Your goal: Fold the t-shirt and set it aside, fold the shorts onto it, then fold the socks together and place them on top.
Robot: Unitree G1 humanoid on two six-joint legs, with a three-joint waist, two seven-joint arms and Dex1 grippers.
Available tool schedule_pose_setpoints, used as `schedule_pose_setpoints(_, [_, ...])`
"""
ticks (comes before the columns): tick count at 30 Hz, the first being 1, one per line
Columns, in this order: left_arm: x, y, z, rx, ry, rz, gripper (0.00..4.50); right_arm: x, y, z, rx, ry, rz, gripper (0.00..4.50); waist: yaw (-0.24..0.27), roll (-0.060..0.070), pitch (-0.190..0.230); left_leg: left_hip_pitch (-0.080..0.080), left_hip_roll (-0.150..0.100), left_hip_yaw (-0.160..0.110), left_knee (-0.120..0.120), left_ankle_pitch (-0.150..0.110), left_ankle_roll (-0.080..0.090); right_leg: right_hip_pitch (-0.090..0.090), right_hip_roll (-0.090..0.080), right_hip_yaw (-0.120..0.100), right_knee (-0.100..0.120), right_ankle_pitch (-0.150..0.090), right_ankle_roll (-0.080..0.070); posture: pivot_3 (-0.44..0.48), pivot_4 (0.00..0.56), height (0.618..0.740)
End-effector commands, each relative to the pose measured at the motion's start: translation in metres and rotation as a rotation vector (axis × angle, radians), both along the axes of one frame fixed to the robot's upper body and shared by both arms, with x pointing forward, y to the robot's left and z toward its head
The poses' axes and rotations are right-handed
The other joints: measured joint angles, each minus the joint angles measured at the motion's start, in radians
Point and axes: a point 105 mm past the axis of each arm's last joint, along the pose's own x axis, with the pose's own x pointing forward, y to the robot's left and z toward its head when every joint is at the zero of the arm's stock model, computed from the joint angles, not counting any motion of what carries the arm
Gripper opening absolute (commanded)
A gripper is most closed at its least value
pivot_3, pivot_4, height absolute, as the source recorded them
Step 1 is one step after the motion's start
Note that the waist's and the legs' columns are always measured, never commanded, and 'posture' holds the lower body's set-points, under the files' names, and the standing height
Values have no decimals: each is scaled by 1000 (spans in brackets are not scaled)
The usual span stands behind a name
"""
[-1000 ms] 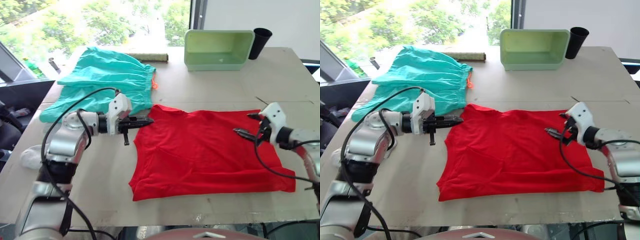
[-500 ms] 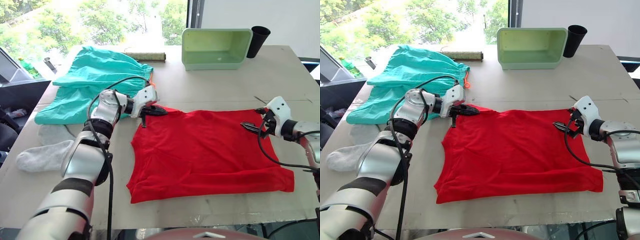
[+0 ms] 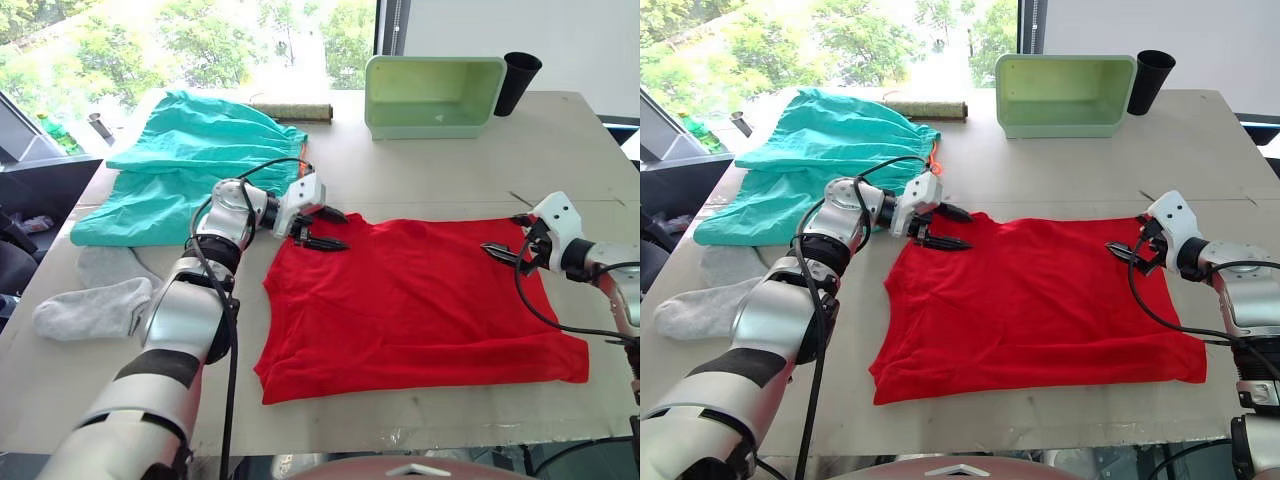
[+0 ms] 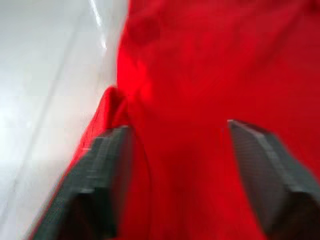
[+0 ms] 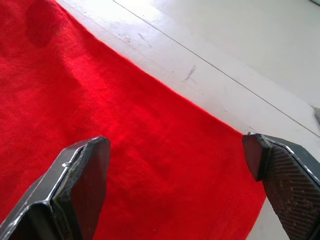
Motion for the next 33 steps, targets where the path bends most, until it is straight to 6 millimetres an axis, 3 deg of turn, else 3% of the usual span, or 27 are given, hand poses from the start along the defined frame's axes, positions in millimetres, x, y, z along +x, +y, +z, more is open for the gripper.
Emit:
schedule_pose_setpoints(1, [7, -5, 26, -62, -101, 16, 3322, 4, -4, 12, 9, -51, -17, 4500, 0, 0, 0, 0, 0, 0, 0, 0, 0, 0, 0, 0, 0, 0, 0, 0, 150, 740])
schedule_pose_setpoints(6, [10, -8, 23, -44, -145, 37, 3322, 10, -10, 10, 37, -42, -47, 4500, -1, 0, 0, 0, 0, 0, 1, 0, 0, 0, 0, 0, 2, 0, 0, 0, 150, 740])
schedule_pose_setpoints(17, [20, -19, -2, 95, -237, 94, 3322, 17, -23, 13, 107, -41, -132, 4500, -3, 0, 0, 1, 0, 0, 1, 0, 0, 0, 0, 0, 4, 0, 0, 0, 150, 740])
schedule_pose_setpoints(20, [24, -20, -6, 126, -265, 116, 2516, 20, -25, 16, 149, -34, -150, 4500, -6, 0, 0, 1, 0, 0, 1, 0, 0, 0, 0, 1, 5, 0, 0, 0, 150, 740])
schedule_pose_setpoints(26, [26, -28, -1, 78, -250, 130, 73, 44, -42, 20, 316, 44, -343, 4500, -16, 0, 0, 1, 0, 1, 2, 0, 0, 0, 0, 0, 7, 0, 0, 0, 150, 740])
schedule_pose_setpoints(33, [27, -24, 1, 66, -243, 143, 73, 57, -37, 11, 338, 98, -365, 4500, -18, 0, 0, 1, 0, 1, 1, 0, 0, 0, 0, 0, 7, 0, 0, 0, 150, 740])
